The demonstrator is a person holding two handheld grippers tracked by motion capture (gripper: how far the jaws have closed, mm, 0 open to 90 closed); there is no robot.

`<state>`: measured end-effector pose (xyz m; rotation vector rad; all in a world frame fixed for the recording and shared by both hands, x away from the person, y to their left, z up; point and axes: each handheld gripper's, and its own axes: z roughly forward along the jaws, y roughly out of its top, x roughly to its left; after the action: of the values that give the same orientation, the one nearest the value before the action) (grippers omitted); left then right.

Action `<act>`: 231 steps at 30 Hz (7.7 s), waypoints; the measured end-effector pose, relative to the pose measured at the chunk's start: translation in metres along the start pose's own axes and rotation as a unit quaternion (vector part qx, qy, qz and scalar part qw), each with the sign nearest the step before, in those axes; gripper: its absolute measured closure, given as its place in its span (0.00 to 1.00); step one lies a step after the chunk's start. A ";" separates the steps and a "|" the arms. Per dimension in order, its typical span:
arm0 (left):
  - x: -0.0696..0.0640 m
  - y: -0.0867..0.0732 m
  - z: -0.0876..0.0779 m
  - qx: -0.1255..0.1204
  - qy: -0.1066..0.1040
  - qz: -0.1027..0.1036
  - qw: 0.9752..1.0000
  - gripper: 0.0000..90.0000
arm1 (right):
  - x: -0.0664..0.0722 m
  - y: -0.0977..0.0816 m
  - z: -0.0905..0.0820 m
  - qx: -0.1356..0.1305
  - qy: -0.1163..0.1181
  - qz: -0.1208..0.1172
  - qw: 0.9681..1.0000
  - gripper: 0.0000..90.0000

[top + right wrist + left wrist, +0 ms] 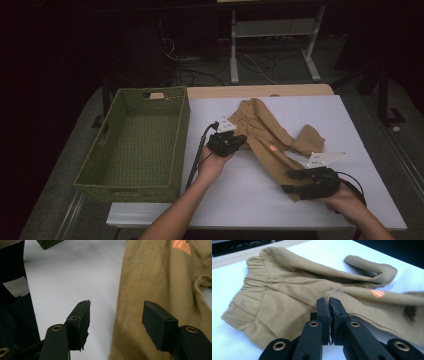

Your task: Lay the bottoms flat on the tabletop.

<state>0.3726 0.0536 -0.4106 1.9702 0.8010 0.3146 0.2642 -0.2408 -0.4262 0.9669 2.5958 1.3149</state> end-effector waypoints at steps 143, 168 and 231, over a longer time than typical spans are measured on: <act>-0.041 -0.046 -0.016 0.116 -0.104 0.108 0.982 0.97 | -0.006 -0.002 -0.002 0.000 -0.015 0.002 1.000 0.44; -0.048 -0.065 -0.055 0.117 -0.113 0.077 0.984 0.97 | -0.006 -0.003 -0.003 -0.003 -0.019 0.003 1.000 0.44; -0.024 -0.080 -0.063 0.078 -0.037 0.023 0.996 0.00 | -0.022 -0.005 -0.012 -0.010 -0.043 0.025 0.999 0.44</act>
<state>0.2896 0.1078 -0.4436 2.1361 0.7531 0.2098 0.2757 -0.2639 -0.4267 1.0668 2.5064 1.2790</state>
